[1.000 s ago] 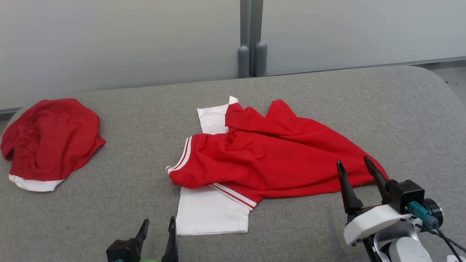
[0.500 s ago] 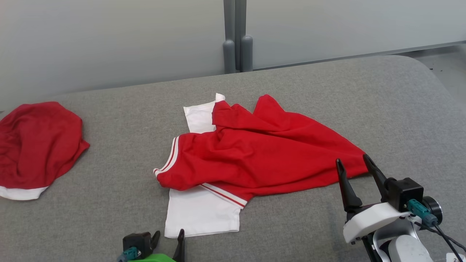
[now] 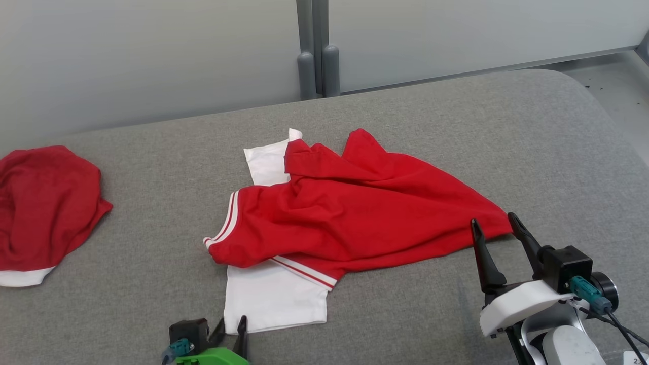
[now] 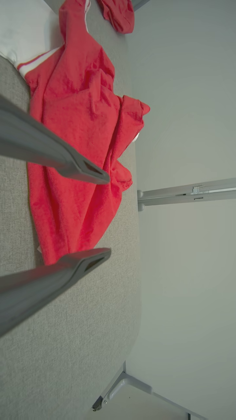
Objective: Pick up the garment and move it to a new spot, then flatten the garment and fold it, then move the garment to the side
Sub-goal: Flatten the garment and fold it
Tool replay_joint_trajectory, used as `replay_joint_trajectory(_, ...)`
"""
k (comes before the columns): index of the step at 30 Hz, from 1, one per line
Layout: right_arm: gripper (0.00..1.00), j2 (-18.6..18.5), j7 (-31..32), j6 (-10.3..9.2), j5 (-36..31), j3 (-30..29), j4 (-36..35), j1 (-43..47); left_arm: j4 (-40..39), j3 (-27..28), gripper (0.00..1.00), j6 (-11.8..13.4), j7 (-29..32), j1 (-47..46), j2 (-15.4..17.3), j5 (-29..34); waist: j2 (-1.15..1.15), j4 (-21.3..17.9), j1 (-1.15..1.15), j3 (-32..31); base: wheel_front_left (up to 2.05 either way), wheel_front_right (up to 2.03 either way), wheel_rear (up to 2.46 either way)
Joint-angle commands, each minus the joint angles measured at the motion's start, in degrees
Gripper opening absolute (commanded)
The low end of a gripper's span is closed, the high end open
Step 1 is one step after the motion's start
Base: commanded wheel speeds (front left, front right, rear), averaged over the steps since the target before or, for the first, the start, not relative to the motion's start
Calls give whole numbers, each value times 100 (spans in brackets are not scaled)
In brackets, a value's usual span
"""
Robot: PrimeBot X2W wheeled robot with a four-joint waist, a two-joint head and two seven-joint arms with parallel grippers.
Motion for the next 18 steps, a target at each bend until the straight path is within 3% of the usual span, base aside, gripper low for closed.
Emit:
replay_joint_trajectory(1, 100, -10, -24, -2, -38, -26, 24, 1, 54, -17, 48, -45, -43, -57, -15, -68, 18, 11, 0, -13, 0, 0, 0)
replay_joint_trajectory(2, 100, -10, -32, -2, -39, -33, 27, 11, 57, -13, 40, -65, -78, -65, -31, -108, 18, 19, 0, -24, 0, 0, 0)
replay_joint_trajectory(4, 100, -9, -42, -2, -41, -49, 40, 34, 51, 16, 0, -120, -159, -66, -61, -208, 18, 41, 0, -46, 0, 0, 0)
replay_joint_trajectory(8, 100, -10, -23, -2, -41, -123, 63, 111, -3, 23, 0, -176, -292, -44, -91, -376, 18, 105, 0, -108, 0, 0, 0)
replay_joint_trajectory(18, 100, -10, 110, -2, 56, -439, 304, 318, -739, 203, 0, -11, -678, 202, -5, -460, 18, 289, 0, -216, 0, 0, 0)
